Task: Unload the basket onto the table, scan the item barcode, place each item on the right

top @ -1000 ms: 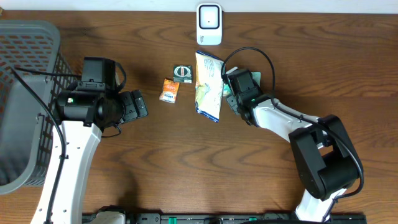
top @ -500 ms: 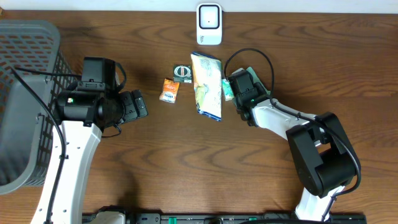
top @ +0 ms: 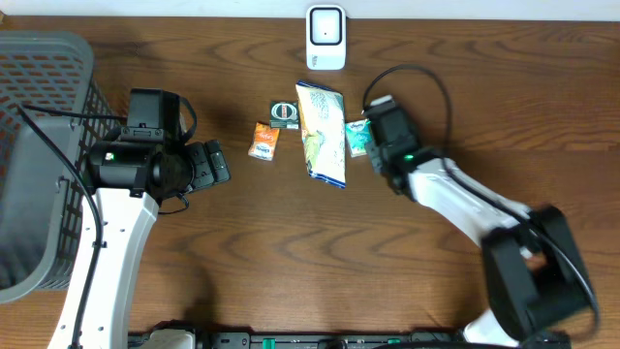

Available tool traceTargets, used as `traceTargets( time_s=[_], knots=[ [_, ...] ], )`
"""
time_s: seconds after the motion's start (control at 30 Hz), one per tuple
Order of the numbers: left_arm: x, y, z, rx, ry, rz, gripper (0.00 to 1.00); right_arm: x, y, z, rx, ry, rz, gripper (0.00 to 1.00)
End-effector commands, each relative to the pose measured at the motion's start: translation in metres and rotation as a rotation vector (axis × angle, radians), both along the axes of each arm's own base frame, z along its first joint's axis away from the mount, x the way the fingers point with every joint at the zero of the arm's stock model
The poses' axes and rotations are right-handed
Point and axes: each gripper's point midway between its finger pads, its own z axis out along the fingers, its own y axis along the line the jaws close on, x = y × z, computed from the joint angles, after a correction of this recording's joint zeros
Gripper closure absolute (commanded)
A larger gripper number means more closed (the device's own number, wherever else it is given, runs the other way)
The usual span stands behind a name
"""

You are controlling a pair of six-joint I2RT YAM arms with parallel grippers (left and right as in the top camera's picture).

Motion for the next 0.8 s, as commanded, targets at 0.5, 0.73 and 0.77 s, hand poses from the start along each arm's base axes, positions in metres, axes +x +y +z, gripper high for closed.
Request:
traceTargets(
  time_s=[0.5,0.73,0.77],
  knots=[
    [-0.001,0.002,0.0,0.0,0.005,0.015,0.02,-0.045,0.003,0.048,0.908,0.331,0.099,0.99],
    [-0.001,0.002,0.0,-0.001,0.005,0.015,0.02,-0.069,0.015,0.05,1.087,0.41,0.18,0.99],
    [-0.001,0.002,0.0,0.0,0.005,0.015,0.02,-0.073,0.018,0.05,1.119,0.426,0.184,0.99]
  ],
)
